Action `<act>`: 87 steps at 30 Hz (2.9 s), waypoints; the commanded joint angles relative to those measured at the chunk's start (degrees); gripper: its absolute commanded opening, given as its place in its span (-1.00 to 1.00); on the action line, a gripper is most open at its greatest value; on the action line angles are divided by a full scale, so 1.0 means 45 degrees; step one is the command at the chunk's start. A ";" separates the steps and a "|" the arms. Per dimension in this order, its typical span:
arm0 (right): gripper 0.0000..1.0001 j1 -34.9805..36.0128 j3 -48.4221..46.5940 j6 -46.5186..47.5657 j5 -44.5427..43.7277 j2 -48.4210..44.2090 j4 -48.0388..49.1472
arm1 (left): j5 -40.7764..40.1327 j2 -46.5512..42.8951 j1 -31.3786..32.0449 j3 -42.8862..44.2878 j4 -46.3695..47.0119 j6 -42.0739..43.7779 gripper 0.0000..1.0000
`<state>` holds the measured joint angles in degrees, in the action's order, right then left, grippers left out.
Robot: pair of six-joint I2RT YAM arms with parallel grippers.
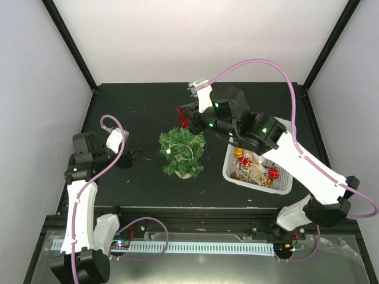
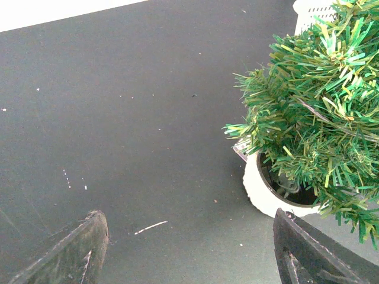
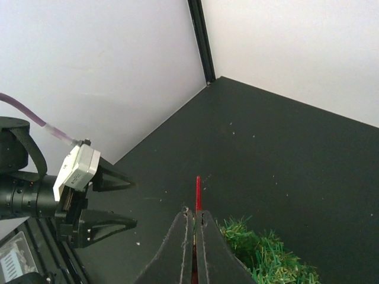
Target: Decorate the small christmas tree
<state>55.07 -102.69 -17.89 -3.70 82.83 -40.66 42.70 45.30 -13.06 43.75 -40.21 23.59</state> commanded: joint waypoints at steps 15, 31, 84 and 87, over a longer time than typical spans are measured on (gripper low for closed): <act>-0.98 0.0202 -0.0557 0.0231 -0.1030 0.0523 -0.0627 | 0.0321 -0.0281 -0.0086 0.0083 0.0135 0.0245 0.55; -0.98 0.0261 -0.0854 0.0044 -0.0679 0.0827 -0.0758 | 0.0341 -0.0299 -0.0086 0.0064 0.0140 0.0216 0.55; -0.98 0.0375 -0.1063 -0.0127 -0.1144 0.1150 -0.0847 | 0.0369 -0.0398 -0.0093 0.0083 0.0102 0.0257 0.55; -0.98 0.0380 -0.1141 -0.0088 -0.1181 0.1212 -0.0866 | 0.0355 -0.0396 -0.0086 0.0083 0.0079 0.0264 0.55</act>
<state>56.49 -107.22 -18.33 -7.57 87.79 -45.41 42.85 44.56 -13.06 43.75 -40.23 23.62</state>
